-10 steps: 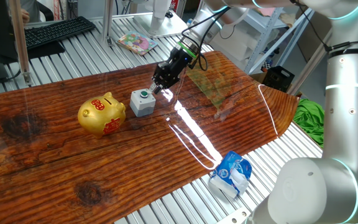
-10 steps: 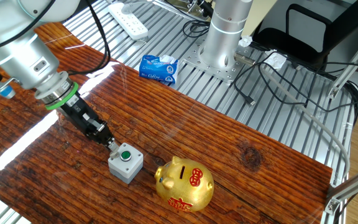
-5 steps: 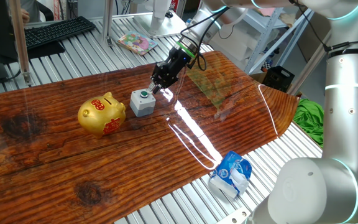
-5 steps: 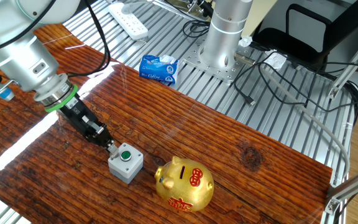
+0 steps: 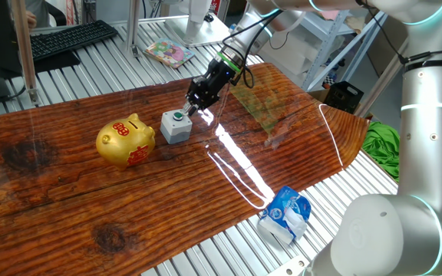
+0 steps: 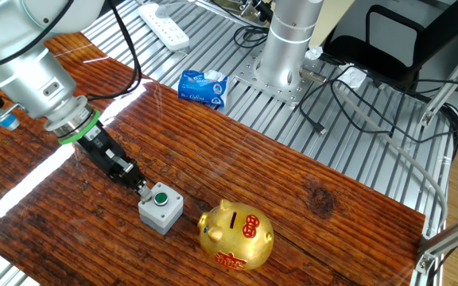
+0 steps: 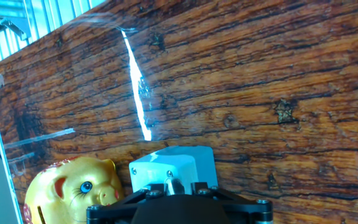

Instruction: Drop coins into a piggy bank

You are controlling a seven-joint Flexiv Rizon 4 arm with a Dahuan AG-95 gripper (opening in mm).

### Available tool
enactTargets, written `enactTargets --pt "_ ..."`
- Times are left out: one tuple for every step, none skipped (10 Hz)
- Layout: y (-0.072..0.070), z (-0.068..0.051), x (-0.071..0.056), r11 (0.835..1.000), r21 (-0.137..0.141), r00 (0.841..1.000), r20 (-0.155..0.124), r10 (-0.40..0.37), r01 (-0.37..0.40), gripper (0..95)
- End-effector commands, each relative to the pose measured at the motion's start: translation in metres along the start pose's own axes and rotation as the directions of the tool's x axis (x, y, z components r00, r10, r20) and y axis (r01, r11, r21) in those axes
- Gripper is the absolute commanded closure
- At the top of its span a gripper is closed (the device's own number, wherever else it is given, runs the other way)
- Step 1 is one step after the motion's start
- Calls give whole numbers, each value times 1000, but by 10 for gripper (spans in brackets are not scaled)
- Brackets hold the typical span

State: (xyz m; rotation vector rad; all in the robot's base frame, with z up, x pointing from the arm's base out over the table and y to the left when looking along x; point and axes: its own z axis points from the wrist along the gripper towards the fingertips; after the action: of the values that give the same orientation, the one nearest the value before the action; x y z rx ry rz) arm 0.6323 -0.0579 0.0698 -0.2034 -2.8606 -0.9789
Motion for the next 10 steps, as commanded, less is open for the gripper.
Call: enactTargets --pt "1 0 0 1000 -4 1000 1 0 0 760" --pt "1 1 0 1000 -6 1000 2 1 -1 760" --pt "2 1 0 1000 -6 1000 3 1 -1 950" --pt "3 1 0 1000 -7 1000 6 0 0 950" --pt "4 2 0 1000 -6 1000 8 0 0 950" --pt "4 2 0 1000 -6 1000 12 -3 4 950" --pt "5 1 0 1000 -8 1000 17 -4 4 950" --pt "5 0 0 1000 -5 1000 19 -3 3 950" --pt "6 -2 0 1000 -3 1000 18 -3 3 950" --pt "8 -3 0 1000 -3 1000 16 7 -7 950"
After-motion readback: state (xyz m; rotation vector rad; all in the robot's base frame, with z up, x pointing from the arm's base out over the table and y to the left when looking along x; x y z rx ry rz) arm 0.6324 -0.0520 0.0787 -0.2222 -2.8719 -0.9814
